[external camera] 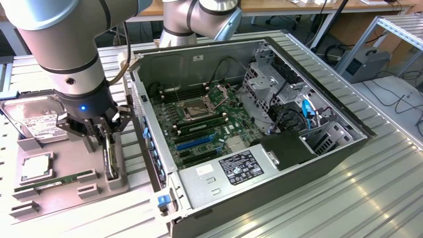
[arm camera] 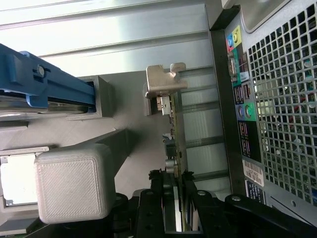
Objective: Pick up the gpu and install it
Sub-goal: 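Pick up the gpu and move the gpu toward the slot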
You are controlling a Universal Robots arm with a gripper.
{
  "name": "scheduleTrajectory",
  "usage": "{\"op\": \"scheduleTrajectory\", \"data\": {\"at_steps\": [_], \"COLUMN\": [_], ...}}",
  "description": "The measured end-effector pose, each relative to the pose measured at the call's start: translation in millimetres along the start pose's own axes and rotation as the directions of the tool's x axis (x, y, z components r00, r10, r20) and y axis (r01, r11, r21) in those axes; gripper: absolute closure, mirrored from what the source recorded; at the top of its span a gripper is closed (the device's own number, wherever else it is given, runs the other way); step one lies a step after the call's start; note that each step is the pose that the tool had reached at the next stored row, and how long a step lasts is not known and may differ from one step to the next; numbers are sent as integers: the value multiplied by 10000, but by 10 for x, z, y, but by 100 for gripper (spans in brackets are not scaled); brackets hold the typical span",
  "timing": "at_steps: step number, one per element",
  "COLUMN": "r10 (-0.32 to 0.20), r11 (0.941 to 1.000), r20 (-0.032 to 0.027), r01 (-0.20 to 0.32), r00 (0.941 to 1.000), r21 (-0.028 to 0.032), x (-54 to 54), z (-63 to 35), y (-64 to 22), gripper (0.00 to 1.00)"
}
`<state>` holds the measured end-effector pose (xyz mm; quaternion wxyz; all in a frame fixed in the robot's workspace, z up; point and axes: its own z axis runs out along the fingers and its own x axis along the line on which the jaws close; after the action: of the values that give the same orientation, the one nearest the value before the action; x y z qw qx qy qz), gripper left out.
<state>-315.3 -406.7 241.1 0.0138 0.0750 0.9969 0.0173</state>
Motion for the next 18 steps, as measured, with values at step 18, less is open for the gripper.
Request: {"op": "scheduleTrajectory", "data": {"at_steps": [18], "r10": [0], "r11": [10000], "r20": [-1], "r01": [0], "r00": [10000], "r21": [2], "x": [-3], "z": [-107], "y": [4], "gripper": [72]}}
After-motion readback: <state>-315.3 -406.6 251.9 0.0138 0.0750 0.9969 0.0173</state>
